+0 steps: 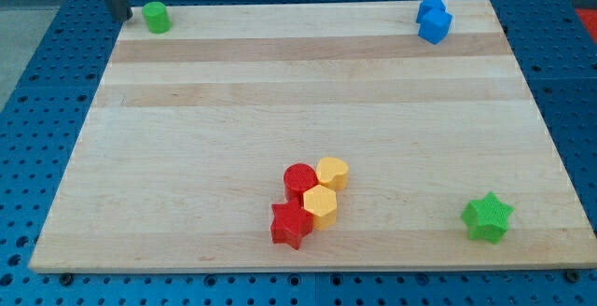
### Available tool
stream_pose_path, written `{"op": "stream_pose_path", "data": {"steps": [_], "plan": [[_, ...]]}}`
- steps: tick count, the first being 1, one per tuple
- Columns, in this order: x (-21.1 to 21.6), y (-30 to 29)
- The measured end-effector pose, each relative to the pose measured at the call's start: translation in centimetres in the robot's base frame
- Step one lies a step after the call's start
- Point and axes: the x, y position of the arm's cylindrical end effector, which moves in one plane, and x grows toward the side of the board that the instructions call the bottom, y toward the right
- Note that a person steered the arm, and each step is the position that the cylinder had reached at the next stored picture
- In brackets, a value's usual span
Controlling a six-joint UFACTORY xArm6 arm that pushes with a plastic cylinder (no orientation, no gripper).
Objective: Push the green circle into blue blocks
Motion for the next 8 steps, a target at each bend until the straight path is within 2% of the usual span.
{"op": "stream_pose_path", "data": {"steps": [1,5,8], "plan": [[-0.2,1.3],[7.4,12.4],[12.3,28.0]]}}
